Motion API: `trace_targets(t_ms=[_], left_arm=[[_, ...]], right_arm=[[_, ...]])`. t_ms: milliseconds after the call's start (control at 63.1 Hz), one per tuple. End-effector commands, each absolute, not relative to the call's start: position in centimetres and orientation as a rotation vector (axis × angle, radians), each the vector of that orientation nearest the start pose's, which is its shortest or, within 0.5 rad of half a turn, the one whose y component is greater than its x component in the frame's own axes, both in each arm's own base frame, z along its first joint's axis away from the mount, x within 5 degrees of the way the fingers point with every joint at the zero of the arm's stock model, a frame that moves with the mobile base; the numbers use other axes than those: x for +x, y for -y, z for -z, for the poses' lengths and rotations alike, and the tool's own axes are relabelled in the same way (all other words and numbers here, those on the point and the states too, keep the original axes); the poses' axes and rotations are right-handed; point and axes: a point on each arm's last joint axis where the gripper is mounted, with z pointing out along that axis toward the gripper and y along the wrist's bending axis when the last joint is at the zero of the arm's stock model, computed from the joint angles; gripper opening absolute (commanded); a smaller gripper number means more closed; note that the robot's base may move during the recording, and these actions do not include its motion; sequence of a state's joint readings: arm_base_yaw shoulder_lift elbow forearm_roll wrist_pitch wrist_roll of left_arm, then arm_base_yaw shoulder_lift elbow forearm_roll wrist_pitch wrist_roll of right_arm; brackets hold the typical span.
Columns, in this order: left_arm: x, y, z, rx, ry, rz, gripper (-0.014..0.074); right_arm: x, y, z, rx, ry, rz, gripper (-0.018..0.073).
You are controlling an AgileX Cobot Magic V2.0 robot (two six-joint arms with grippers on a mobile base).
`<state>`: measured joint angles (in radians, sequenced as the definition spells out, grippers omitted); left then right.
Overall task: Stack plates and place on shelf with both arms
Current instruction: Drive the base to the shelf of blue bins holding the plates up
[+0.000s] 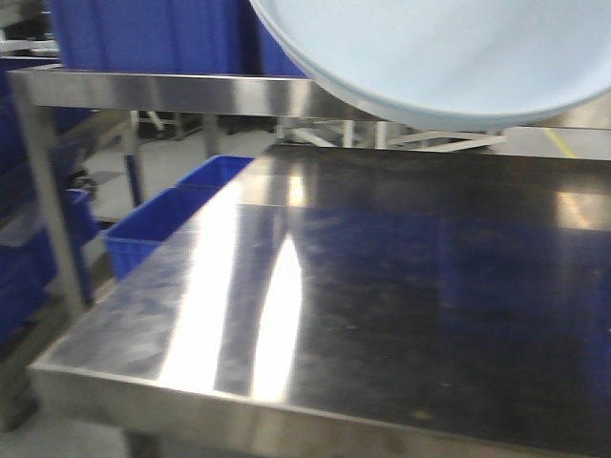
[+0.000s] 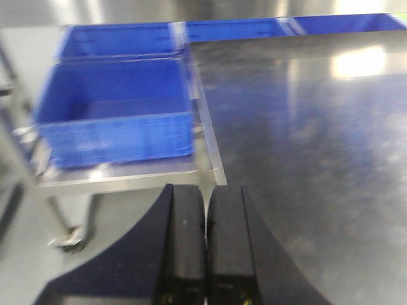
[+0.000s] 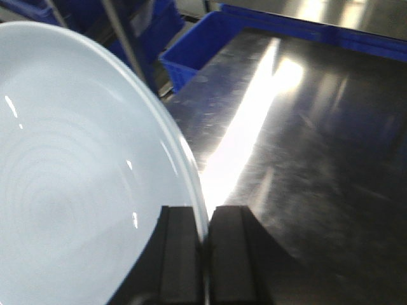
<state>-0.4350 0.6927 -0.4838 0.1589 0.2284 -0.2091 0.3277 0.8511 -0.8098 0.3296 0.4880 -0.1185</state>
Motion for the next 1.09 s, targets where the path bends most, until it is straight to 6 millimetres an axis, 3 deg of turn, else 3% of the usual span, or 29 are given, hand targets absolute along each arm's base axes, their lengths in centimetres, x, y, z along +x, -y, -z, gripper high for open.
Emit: trace_targets(t_ms=[0,1078], left_arm=[[13.42,5.96,-31.13,0.319,-1.786,0.33,0.0084],[13.42,5.96,-31.13,0.319,-1.786,0.33,0.0084]], right_arm=[[16.01,-6.73,-37.82,-0.213,-1.869,-0.489,0.0056],[16.01,-6.73,-37.82,-0.213,-1.869,-0.489,0.0056]])
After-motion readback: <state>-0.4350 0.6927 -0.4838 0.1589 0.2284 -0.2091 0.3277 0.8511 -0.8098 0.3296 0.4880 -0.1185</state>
